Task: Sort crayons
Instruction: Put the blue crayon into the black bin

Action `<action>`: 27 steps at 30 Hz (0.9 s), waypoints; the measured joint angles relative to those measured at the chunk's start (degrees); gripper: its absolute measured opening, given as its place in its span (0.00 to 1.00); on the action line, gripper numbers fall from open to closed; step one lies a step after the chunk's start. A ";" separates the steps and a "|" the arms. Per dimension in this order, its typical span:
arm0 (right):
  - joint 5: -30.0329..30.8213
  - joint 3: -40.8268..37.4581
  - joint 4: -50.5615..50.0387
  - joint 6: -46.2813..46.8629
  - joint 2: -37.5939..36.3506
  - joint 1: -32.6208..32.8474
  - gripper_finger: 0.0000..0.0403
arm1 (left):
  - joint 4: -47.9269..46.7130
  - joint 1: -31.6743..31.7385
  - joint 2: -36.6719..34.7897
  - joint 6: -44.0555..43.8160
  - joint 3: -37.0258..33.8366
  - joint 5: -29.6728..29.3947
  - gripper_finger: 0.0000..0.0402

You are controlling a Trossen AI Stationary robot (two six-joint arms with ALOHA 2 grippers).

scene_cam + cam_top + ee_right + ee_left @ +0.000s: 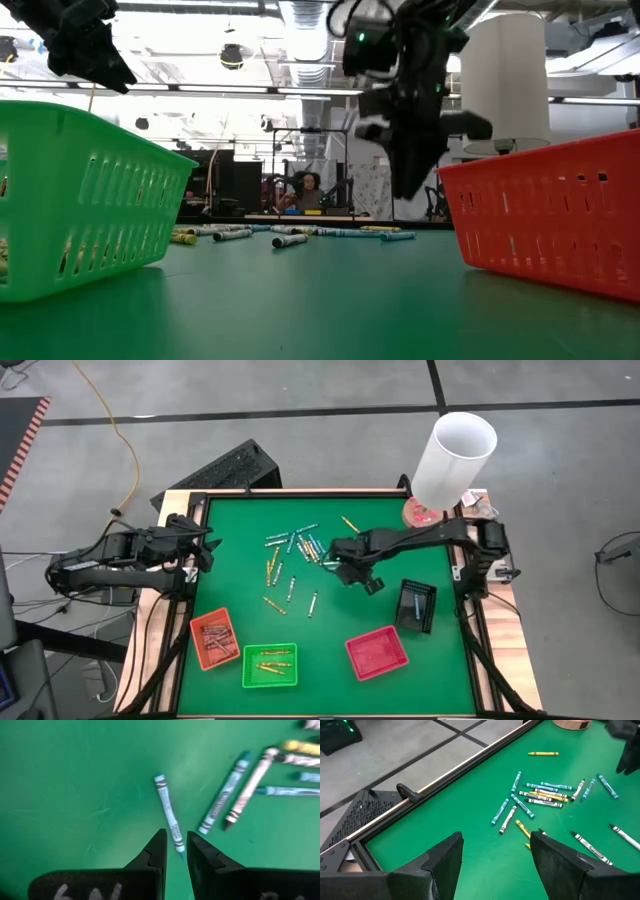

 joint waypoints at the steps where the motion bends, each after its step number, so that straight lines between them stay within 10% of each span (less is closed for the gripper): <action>1: -0.02 0.00 0.10 -0.52 0.93 0.00 0.17 | 0.00 0.00 0.00 0.00 0.00 -0.05 0.56; 27: 1.11 3.00 2.87 -1.53 6.86 -0.07 0.17 | 0.00 0.00 0.00 0.66 0.00 -0.46 0.56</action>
